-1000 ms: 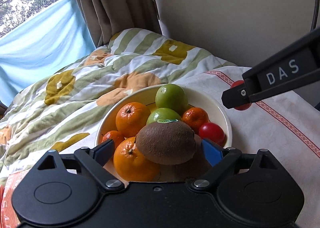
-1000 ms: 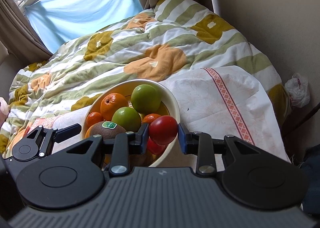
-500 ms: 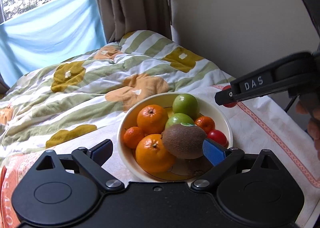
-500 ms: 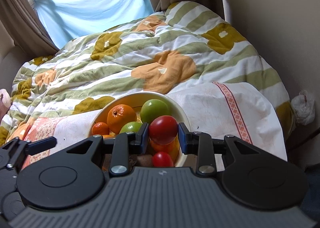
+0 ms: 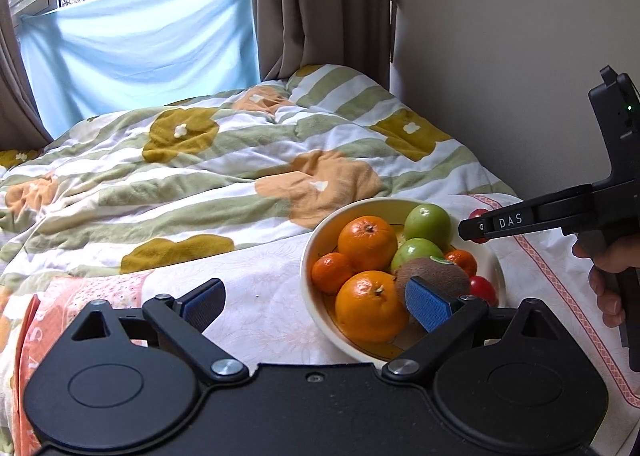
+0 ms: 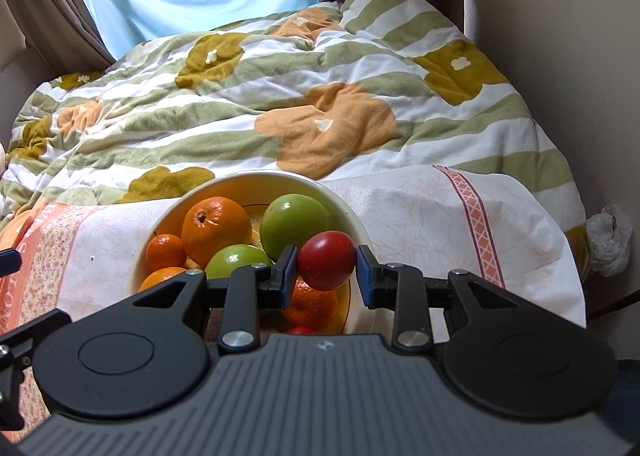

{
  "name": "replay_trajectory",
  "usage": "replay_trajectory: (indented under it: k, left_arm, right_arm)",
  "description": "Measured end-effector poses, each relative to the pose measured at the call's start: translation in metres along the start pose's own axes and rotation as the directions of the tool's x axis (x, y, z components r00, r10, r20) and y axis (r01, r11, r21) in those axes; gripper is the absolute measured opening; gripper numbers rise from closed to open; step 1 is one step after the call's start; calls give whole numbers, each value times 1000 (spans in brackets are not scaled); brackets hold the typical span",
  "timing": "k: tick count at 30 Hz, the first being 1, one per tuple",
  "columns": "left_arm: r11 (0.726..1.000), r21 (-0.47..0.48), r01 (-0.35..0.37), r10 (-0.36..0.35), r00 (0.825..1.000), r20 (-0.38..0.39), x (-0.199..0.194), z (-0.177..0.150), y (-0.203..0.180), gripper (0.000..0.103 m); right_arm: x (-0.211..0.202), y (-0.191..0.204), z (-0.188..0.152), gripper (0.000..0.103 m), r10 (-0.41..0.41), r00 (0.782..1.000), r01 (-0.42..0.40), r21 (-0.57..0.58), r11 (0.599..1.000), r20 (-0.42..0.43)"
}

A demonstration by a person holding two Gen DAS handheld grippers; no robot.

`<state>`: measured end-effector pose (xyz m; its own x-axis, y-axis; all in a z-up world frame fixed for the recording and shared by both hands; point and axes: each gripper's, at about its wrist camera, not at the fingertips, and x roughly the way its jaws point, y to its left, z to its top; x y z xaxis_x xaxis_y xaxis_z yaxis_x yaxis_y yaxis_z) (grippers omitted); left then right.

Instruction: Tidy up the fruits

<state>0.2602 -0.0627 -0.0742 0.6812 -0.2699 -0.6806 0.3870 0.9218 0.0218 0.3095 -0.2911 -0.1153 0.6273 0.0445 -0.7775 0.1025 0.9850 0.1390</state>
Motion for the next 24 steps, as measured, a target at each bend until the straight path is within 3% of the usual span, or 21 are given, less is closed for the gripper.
replay_trajectory:
  k: [1, 3, 4, 5, 7, 15, 24]
  left_arm:
    - [1000, -1, -3, 3, 1000, -1, 0, -1, 1, 99]
    - [1000, -5, -7, 7, 1000, -4, 0, -2, 3, 99]
    - [1000, -8, -9, 9, 1000, -4, -1, -3, 4, 99]
    - [1000, -9, -12, 12, 1000, -4, -1, -3, 4, 99]
    - [1000, -14, -14, 14, 1000, -3, -3, -4, 5, 99]
    - [999, -34, -34, 35, 999, 34, -25, -6, 1, 99]
    - [995, -86, -51, 59, 994, 96, -81, -11, -18, 99]
  right_arm:
    - [2, 1, -1, 47, -4, 1000, 4, -10, 1000, -1]
    - [3, 4, -3, 66, -31, 999, 32, -35, 999, 15]
    - [3, 5, -4, 83, -40, 999, 41, -42, 998, 20]
    - [3, 6, -5, 93, -36, 999, 36, -44, 998, 21]
    - [1, 7, -7, 103, -21, 1000, 22, -44, 999, 17]
    - [-26, 13, -12, 103, -10, 999, 13, -61, 998, 50]
    - [-102, 15, -24, 103, -3, 987, 17, -84, 996, 161]
